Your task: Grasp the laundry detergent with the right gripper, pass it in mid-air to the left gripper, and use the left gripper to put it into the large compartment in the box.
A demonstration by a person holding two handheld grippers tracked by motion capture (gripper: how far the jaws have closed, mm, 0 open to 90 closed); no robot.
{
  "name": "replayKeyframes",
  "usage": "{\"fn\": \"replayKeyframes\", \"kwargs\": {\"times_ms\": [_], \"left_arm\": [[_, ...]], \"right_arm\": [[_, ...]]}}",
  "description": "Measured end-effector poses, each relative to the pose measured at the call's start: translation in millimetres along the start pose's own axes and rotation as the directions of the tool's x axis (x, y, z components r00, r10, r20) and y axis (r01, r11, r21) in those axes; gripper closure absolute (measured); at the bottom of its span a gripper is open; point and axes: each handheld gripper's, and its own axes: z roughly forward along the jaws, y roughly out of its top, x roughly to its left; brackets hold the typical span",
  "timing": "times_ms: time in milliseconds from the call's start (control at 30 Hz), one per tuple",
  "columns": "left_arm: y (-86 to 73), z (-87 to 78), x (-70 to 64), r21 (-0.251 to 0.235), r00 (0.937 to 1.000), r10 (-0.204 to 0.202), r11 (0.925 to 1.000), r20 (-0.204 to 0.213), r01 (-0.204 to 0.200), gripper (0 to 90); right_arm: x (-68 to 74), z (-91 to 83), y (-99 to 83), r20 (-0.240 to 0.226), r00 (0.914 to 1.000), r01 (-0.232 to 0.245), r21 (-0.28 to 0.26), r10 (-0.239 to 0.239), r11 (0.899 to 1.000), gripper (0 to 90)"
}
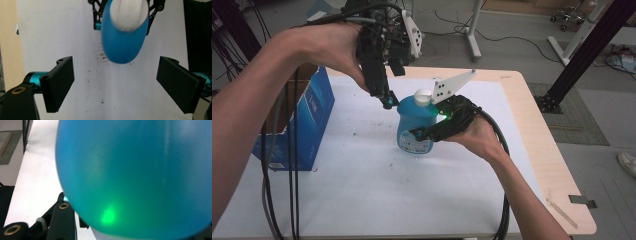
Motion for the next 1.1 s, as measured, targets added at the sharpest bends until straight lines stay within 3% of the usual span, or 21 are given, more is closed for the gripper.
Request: {"fn": "replayKeyframes", "kwargs": {"times_ms": [200,533,833,1100], "left_arm": [[2.7,17.2,-6.8,0.008,0.9997,-0.002,1.0,0.024,0.002,14.8],[7.2,37.1,-10.3,0.018,0.9995,-0.024,0.9996,0.021,0.023,14.8],[8.8,46.4,-8.9,0.027,0.998,-0.063,0.9977,0.01,0.063,14.8],[8.6,48.8,-8.6,0.03,0.9975,-0.071,0.997,-0.001,0.071,17.4]], "right_arm": [[-1.4,9.7,3.8,-0.026,0.9996,0.014,0.009,-0.014,1.0,46.6],[-2.4,17.0,5.4,-0.048,0.9986,0.022,0.017,-0.022,1.0,46.6],[-3.4,19.3,7.2,-0.059,0.9978,0.031,0.018,-0.03,0.999,46.6],[-2.3,20.6,7.5,-0.062,0.9977,0.029,0.026,-0.027,0.999,46.5]]}}
